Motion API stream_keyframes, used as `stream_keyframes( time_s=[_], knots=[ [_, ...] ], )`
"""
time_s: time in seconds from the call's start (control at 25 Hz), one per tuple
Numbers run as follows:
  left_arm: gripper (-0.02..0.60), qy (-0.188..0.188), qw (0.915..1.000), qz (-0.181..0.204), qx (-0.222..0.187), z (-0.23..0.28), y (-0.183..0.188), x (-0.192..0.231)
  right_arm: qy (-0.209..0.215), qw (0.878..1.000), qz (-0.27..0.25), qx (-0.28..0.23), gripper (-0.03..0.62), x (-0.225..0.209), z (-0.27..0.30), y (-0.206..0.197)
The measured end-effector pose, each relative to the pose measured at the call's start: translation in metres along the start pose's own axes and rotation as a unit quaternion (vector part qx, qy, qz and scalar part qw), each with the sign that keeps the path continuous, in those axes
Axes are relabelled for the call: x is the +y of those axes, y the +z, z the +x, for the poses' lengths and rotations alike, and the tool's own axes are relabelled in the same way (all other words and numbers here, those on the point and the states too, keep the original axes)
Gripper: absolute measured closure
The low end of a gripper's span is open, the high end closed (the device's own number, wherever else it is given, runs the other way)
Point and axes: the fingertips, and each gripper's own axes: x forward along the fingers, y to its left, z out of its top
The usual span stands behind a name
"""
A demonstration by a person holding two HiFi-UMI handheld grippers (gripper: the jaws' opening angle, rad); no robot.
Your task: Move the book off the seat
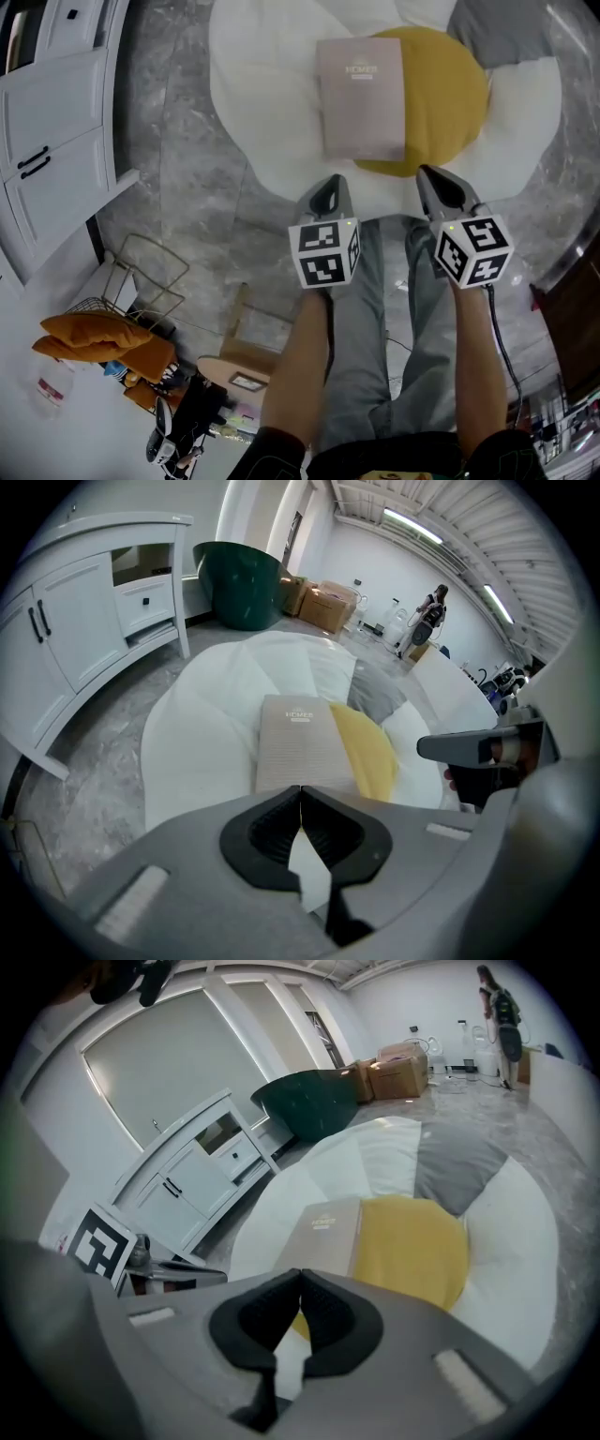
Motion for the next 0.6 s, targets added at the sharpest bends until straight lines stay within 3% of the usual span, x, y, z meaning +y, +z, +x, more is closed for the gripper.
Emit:
stream_keyframes(
  time_s=[0.2,0.24,0.28,0.32,0.48,0.6],
  knots=[
    [0.566,0.000,1.0000,0.002,0.006,0.038,0.006,0.023,-0.016,1.000,0.008,0.010,0.591,-0.013,0.027,-0.005],
    [0.555,-0.002,1.0000,0.004,0.007,0.045,0.008,0.026,-0.015,1.000,0.015,0.015,0.530,-0.014,0.034,-0.007],
    [0.524,-0.007,0.9999,0.005,0.008,0.052,0.010,0.028,-0.013,0.999,0.022,0.021,0.454,-0.016,0.041,-0.009],
    [0.475,-0.015,0.9998,0.003,0.008,0.059,0.011,0.030,-0.013,0.999,0.027,0.026,0.431,-0.017,0.047,-0.011],
    [0.311,-0.050,0.9987,-0.008,0.012,0.085,0.013,0.033,-0.024,0.998,0.031,0.043,0.383,-0.026,0.070,-0.020],
    [0.265,-0.068,0.9972,-0.004,0.030,0.102,0.004,0.034,-0.034,0.998,0.029,0.054,0.370,-0.036,0.085,-0.027]
  ],
)
